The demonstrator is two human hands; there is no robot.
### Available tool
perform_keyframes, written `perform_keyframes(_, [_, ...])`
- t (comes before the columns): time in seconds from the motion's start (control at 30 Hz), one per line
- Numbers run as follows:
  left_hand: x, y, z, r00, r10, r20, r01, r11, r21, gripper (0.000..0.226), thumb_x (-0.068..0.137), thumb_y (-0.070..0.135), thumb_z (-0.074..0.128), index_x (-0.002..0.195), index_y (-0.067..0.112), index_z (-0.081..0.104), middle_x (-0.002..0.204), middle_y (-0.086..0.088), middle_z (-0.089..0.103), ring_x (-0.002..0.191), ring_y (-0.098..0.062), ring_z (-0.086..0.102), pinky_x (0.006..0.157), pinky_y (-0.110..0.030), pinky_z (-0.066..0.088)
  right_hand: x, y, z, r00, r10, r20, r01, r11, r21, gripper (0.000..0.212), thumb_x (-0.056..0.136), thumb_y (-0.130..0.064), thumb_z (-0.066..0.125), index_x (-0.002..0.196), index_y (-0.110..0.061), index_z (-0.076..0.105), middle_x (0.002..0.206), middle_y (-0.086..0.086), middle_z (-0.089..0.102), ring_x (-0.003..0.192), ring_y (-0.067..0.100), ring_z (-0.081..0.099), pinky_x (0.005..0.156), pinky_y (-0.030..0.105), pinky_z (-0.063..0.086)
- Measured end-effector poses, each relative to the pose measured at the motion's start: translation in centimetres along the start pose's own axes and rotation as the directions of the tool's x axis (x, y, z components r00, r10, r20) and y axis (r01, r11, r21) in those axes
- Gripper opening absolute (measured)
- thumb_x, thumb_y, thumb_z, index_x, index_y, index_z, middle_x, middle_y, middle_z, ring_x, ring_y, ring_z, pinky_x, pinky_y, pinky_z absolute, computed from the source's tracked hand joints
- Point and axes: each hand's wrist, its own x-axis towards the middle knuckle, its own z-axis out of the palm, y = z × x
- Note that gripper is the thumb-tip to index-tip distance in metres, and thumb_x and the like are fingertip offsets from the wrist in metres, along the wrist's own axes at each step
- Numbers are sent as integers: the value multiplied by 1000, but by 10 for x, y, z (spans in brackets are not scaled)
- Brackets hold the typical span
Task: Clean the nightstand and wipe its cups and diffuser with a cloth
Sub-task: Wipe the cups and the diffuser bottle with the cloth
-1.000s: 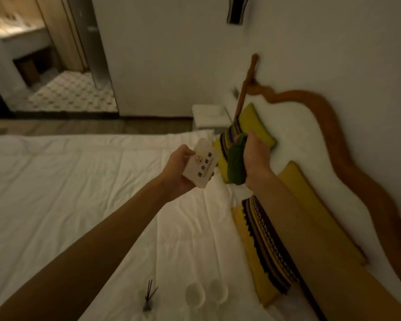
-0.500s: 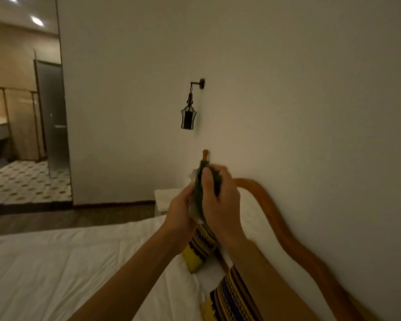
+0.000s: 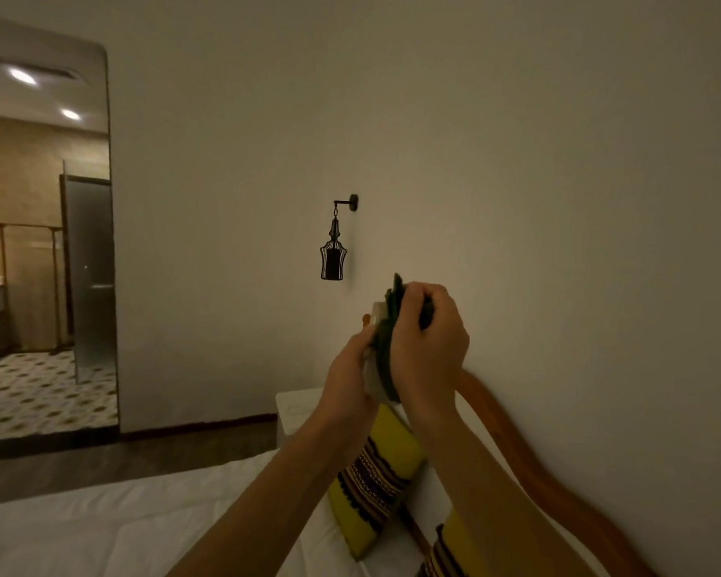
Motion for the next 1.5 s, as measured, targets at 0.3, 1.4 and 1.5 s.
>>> perform_keyframes(0.3, [18,14,8,997,44,56,-47,998,50,33,98,39,52,124,19,58,112,-11,70,93,-23,70,61,-31,56,24,-16,13,926,355,-126,-327,924,200,20,103,-31,44,97,-17,58,107,5,55,102,28,59,89,45,54])
perform_keyframes(1.4, [40,1,-55,994,15,108,-25,995,92,33,87,45,49,95,23,73,97,-5,75,88,-16,72,73,-28,59,-44,13,73,1000,-20,-12,21,999,35,21,99,-45,40,100,-33,57,99,-13,60,93,1,59,81,20,52])
perform_keyframes(1.5, [32,-3,-64,992,-53,110,43,994,98,44,99,51,36,110,32,74,111,-2,75,101,-14,72,74,-26,58,-9,18,74,993,114,28,-115,993,27,15,103,-35,45,101,-29,58,100,-6,61,95,10,60,87,35,55])
